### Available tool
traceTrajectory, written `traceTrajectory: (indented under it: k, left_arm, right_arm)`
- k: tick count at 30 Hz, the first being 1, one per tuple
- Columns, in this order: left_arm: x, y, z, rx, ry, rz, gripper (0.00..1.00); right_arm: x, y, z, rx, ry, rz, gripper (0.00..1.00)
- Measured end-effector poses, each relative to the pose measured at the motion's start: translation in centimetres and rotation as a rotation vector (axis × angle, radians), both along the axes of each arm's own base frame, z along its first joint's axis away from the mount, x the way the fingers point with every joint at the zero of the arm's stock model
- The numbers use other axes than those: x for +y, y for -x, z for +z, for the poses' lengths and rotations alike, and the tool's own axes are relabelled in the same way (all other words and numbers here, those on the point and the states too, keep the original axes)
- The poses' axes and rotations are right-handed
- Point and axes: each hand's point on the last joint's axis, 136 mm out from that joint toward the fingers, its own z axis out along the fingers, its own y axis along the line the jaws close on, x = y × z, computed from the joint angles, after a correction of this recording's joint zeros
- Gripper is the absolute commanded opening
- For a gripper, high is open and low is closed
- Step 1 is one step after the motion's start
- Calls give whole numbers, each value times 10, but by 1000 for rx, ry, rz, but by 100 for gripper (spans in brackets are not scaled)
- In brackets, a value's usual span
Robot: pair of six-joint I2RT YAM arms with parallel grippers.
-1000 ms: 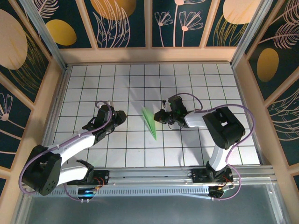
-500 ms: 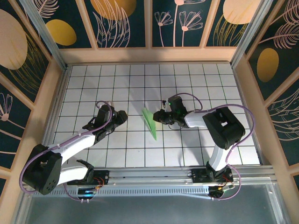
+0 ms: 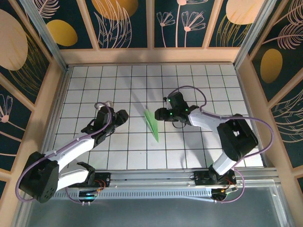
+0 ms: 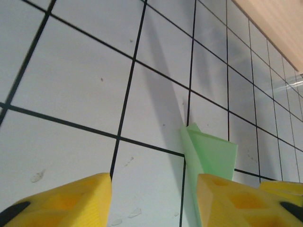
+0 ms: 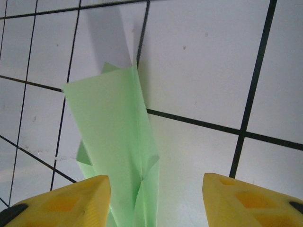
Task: Fold a paper plane with a square sheet of paper (fold left side to right side)
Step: Place the paper plane at the center of the table, then pick up the paper plane at the center of the table.
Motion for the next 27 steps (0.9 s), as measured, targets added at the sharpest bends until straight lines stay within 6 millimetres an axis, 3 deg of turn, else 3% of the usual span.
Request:
traceTrajectory:
  k: [4,7,10,13,16,20,27]
  left_arm:
    - [8,0,14,-49,-15,26,69]
    - [14,2,21,-80,-27,40,81]
    - [19,6,25,-103,-40,43,92]
    - [22,10,31,-134,-59,32,98]
    - [25,14,38,-170,-66,24,98]
    - [31,19,48,-219,-66,31,99]
    - [31,21,41,-205,-74,24,99]
  right_arm:
    - [-12,1,16,-48,103,-13,72]
    - [-23,5,21,-51,151,-25,75]
    - [-25,11,20,-29,172,-11,76]
    - [-16,19,19,-2,181,29,77]
    - [0,25,13,29,172,79,76]
    - [7,32,-6,94,171,111,72]
    - [8,32,-9,148,24,127,53]
